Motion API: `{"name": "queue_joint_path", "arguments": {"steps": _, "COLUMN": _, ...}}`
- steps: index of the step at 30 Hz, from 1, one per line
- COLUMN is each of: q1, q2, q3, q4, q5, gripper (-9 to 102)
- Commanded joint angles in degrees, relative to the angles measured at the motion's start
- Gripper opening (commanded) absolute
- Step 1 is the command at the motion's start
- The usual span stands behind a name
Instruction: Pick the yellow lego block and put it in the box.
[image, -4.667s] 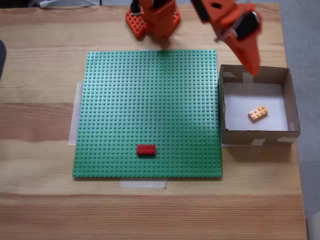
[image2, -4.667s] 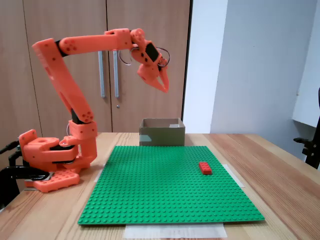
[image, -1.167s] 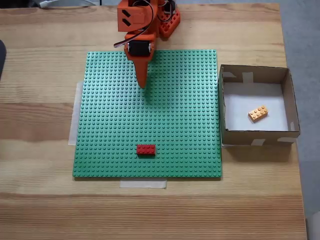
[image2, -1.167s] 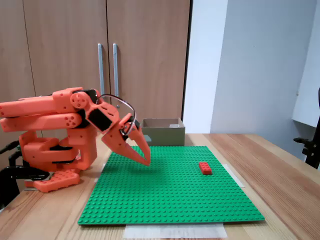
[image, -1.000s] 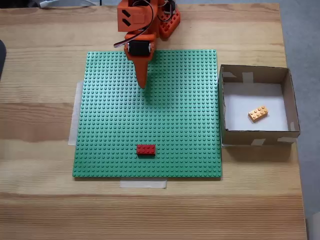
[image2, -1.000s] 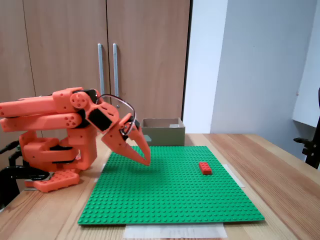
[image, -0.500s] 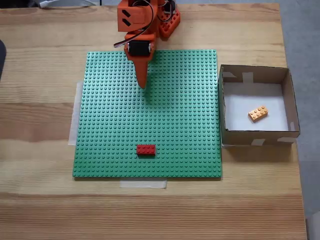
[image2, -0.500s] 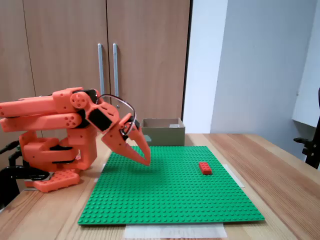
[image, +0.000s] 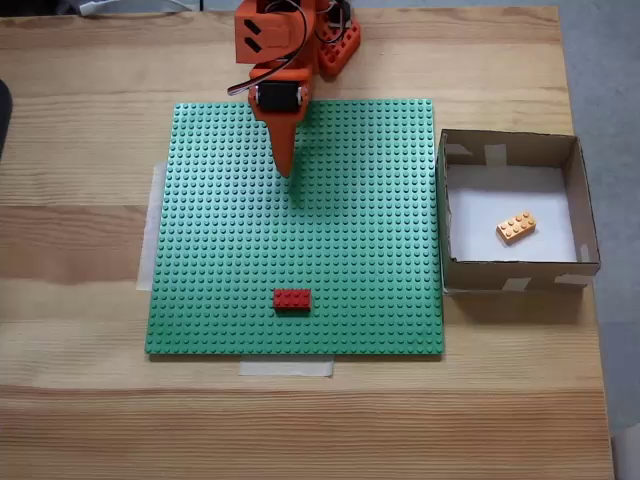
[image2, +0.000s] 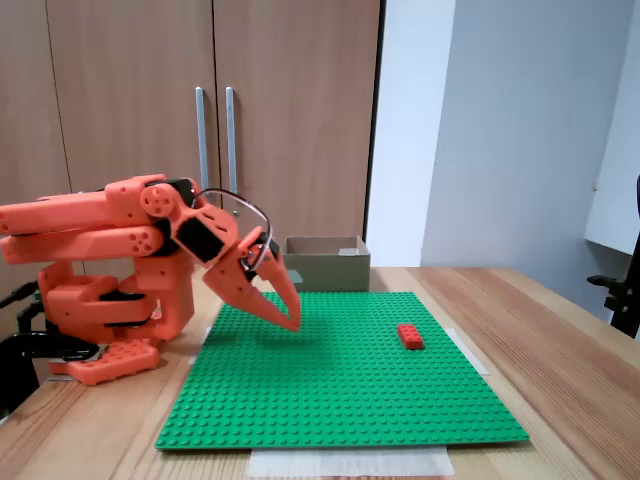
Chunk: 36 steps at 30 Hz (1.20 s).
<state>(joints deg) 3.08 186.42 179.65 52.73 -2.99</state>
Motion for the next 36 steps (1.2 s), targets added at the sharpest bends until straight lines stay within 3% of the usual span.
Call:
{"name": "queue_joint_path", "arguments": {"steps": 1, "q1": 0.1, "q2": 0.4, "q3": 0.4, "q4": 0.1, "q5": -0.4, "gripper": -1}}
{"name": "queue_joint_path", "arguments": {"steps": 36, "q1": 0.1, "q2": 0.4, "q3": 0.4, "q4": 0.1, "q5": -0.4, "gripper": -1}}
